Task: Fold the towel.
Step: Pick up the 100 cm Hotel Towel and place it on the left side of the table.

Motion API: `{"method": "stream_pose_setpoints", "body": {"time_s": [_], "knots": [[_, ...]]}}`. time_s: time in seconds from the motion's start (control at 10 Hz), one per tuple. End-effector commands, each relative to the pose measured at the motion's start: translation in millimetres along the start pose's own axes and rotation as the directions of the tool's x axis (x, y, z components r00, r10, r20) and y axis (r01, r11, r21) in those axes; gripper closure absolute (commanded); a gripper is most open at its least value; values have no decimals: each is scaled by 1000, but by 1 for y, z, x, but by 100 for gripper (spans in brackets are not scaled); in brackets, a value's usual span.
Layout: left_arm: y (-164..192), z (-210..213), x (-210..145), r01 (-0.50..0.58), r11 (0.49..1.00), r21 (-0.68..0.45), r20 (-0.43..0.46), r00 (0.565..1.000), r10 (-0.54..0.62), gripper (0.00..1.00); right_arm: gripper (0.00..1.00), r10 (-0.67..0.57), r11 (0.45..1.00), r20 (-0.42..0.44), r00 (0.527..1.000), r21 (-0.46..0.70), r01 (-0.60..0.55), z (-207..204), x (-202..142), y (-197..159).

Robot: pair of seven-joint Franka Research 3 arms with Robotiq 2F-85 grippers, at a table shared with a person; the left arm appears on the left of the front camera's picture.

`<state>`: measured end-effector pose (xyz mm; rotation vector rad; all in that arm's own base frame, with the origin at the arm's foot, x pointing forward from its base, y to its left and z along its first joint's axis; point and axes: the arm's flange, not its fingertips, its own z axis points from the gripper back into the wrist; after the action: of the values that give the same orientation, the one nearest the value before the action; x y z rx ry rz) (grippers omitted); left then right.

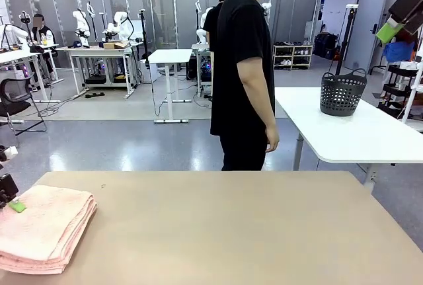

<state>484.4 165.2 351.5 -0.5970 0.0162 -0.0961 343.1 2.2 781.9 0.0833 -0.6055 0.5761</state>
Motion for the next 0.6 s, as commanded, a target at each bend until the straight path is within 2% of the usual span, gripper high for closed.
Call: {"method": "stream_pose_setpoints", "body": {"time_s": [0.0, 0.1, 0.2, 0.4, 0.5], "knots": [[-3, 10, 6, -11, 999, 41, 5, 1000, 10, 22, 0, 12, 1000, -4, 1000, -2, -12, 0, 0, -2], [-4, 11, 6, -13, 999, 43, 0, 1000, 13, 1, 0, 12, 1000, -4, 1000, -2, -12, 0, 0, -2], [-5, 13, 6, -51, 995, 89, 18, 999, 49, 0, 0, 12, 1000, -4, 1000, -2, -12, 0, 0, -2], [-17, 21, 0, -57, 987, 152, 25, 998, 54, 0, 0, 12, 1000, -4, 1000, -2, -12, 0, 0, -2], [-28, 25, -5, -62, 985, 158, 25, 998, 58, 5, 0, 12, 1000, -4, 1000, -2, -12, 0, 0, -2]]}}
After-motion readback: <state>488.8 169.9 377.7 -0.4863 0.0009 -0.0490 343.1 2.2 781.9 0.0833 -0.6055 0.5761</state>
